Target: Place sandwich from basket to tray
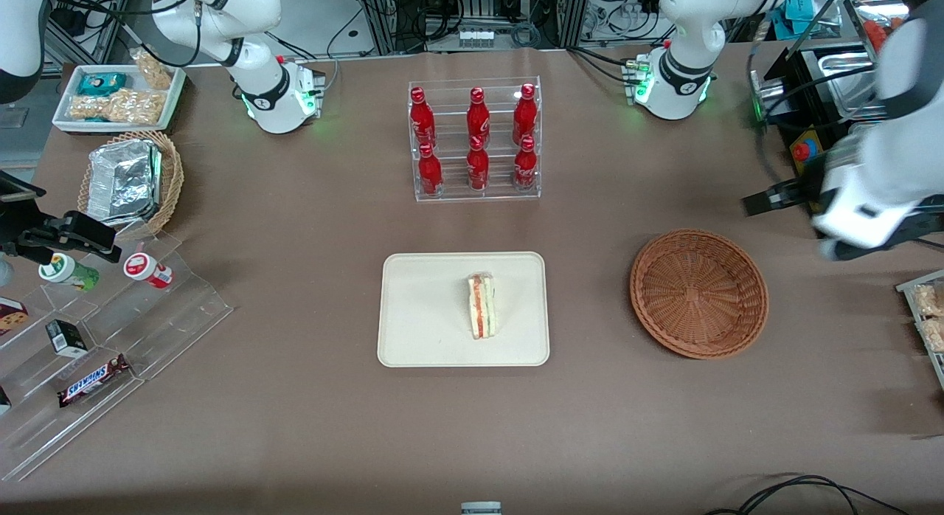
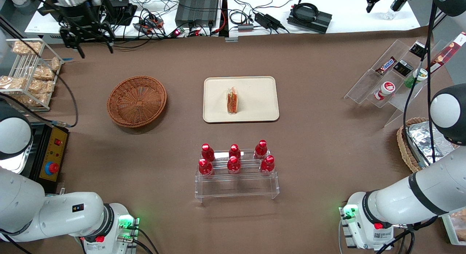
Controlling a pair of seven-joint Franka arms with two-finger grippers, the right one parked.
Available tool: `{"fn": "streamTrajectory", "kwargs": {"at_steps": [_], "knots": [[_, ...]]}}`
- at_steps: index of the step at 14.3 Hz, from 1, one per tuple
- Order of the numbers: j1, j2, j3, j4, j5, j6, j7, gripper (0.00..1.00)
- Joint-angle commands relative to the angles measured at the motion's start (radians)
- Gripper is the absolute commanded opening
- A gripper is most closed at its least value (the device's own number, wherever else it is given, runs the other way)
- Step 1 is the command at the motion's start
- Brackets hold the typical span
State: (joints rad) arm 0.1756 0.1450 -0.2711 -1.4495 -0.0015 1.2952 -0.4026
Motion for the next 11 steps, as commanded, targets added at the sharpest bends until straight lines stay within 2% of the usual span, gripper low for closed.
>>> {"fn": "streamTrajectory", "kwargs": {"at_steps": [1,5,10,11], "knots": [[0.018,-0.051,-0.010,0.032,-0.017,-0.016,0.030,1.00],[0.007,-0.136,-0.010,-0.012,-0.003,0.015,0.061,1.00],[-0.018,-0.153,-0.010,-0.006,-0.008,0.003,0.053,1.00],[-0.033,-0.151,0.015,-0.008,-0.008,0.003,0.051,1.00]]}}
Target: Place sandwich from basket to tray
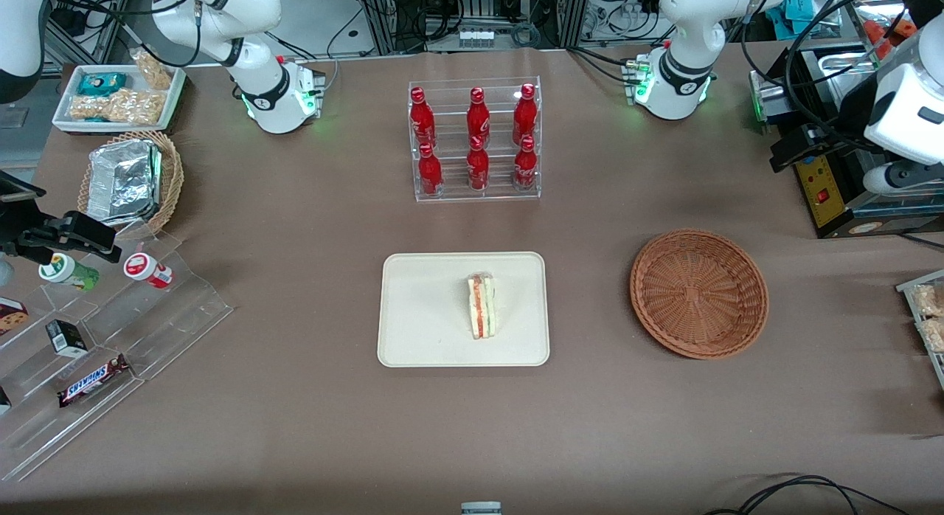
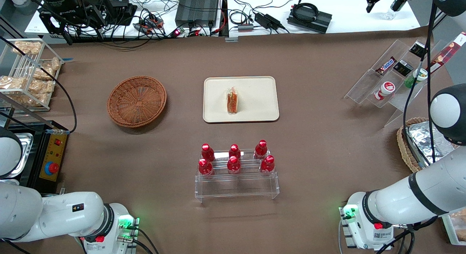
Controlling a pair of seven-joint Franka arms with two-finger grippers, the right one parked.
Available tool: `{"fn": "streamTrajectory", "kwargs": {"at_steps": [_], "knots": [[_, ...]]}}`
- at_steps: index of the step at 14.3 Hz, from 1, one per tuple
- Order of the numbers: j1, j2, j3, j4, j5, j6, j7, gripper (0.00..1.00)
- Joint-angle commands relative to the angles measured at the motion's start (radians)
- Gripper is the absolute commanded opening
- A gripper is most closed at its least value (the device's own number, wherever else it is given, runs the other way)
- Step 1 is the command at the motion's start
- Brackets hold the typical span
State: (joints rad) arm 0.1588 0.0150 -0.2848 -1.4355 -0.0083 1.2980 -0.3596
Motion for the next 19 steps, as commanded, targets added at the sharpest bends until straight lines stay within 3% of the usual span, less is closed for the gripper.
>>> {"fn": "streamTrajectory", "kwargs": {"at_steps": [1,2,3,6,8,19], "knots": [[-0.130,-0.024,0.155,-0.023,-0.004,-0.002,0.017,1.00],[-0.239,-0.039,0.293,-0.031,-0.018,-0.002,0.021,1.00],[-0.269,-0.044,0.338,-0.032,-0.027,-0.003,0.049,1.00],[-0.219,-0.047,0.291,-0.029,-0.027,-0.037,0.094,1.00],[-0.142,-0.049,0.184,-0.028,-0.010,-0.054,0.082,1.00],[-0.117,-0.041,0.176,-0.028,0.002,-0.022,0.094,1.00]]}}
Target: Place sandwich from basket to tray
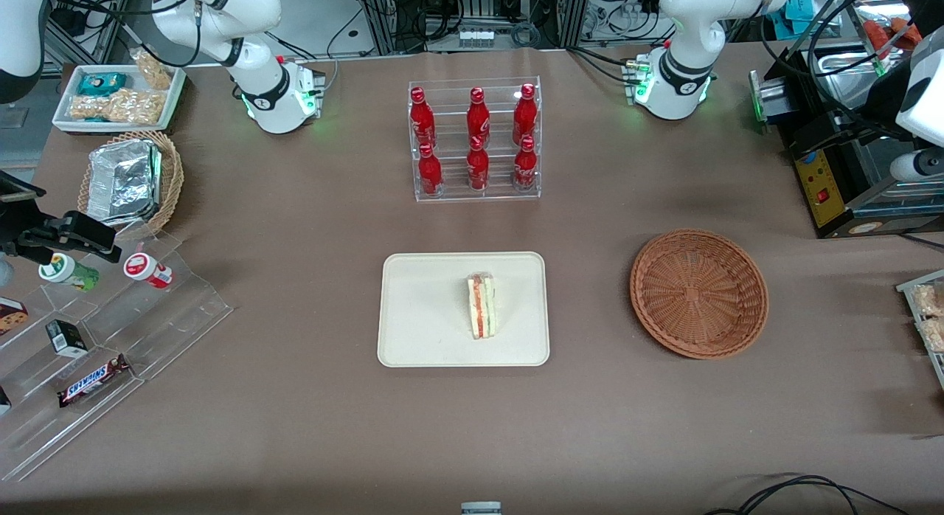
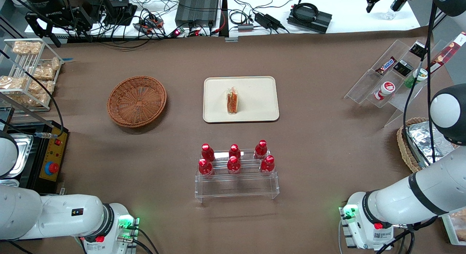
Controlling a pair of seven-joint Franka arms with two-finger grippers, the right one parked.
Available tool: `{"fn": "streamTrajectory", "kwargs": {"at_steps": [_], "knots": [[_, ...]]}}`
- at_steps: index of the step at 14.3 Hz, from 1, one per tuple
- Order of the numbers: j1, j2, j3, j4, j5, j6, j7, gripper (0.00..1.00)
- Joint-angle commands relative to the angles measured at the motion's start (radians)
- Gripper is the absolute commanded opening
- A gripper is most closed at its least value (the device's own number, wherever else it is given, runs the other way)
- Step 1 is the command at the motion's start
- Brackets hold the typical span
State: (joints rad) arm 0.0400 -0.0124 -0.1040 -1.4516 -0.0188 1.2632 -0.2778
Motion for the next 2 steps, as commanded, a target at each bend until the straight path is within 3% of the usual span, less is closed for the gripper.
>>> {"fn": "streamTrajectory", "kwargs": {"at_steps": [1,2], "knots": [[0.001,-0.014,-0.005,-0.012,0.007,0.015,0.012,1.00],[0.001,-0.014,-0.006,-0.012,0.007,0.013,0.012,1.00]]}}
